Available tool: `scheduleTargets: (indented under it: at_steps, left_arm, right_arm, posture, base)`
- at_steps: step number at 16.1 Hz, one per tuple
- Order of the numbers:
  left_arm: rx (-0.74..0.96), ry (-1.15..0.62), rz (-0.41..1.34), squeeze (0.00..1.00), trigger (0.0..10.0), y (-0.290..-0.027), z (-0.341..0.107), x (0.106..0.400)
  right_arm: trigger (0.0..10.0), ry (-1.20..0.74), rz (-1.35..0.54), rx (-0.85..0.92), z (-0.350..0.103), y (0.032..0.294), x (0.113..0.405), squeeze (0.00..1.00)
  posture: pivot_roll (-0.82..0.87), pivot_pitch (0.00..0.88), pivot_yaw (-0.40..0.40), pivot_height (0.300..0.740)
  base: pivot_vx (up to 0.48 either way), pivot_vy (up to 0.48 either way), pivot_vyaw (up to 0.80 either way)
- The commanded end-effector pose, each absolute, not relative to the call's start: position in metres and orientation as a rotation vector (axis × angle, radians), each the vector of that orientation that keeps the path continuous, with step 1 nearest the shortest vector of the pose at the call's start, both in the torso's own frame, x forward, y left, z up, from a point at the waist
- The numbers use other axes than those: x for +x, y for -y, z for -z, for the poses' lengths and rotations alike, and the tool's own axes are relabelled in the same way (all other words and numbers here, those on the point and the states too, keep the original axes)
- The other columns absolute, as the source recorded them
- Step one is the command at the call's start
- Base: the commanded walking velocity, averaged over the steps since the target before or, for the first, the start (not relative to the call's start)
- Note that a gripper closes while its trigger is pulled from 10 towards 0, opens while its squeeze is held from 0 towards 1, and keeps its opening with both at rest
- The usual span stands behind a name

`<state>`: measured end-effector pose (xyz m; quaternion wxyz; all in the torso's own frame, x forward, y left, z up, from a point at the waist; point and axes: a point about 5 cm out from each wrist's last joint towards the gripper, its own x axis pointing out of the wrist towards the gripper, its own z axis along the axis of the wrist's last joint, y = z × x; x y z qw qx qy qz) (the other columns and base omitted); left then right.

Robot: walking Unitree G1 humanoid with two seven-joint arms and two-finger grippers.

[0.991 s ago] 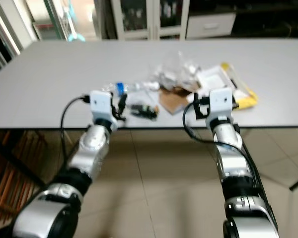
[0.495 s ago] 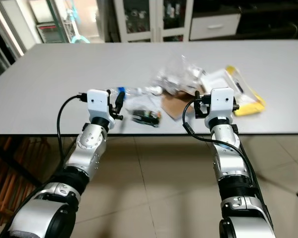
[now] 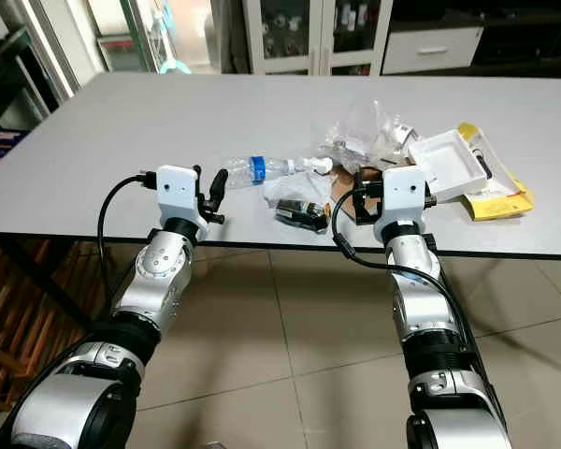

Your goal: Picking trash to rubbish bin

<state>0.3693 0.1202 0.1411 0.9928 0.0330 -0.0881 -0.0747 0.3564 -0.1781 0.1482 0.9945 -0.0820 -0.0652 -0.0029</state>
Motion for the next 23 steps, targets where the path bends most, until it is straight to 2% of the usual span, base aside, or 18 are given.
scheduleTargets:
  at_steps: [1, 11, 23]
  left_arm:
    - [0.084, 0.166, 0.159, 0.0, 10.0, -0.1216, -0.1392, 0.3691]
    - [0.099, 0.146, 0.16, 0.0, 10.0, -0.1211, -0.135, 0.3678]
    - [0.112, 0.144, 0.156, 0.0, 10.0, -0.1229, -0.1362, 0.3688]
  right_arm:
    - [10.0, 0.131, 0.005, -0.166, -0.151, 0.1781, 0.3582, 0.0]
    - [10.0, 0.121, -0.008, -0.165, -0.1491, 0.175, 0.3579, 0.0]
    - [10.0, 0.117, -0.007, -0.159, -0.1481, 0.1735, 0.3578, 0.0]
  posture:
    - [-0.07, 0.03, 0.039, 0.74]
    - [-0.07, 0.046, 0.032, 0.74]
    - [-0.06, 0.048, 0.037, 0.74]
  base:
    - [0.0, 0.0, 0.0]
    - [0.026, 0.0, 0.0]
    - [0.48, 0.0, 0.0]
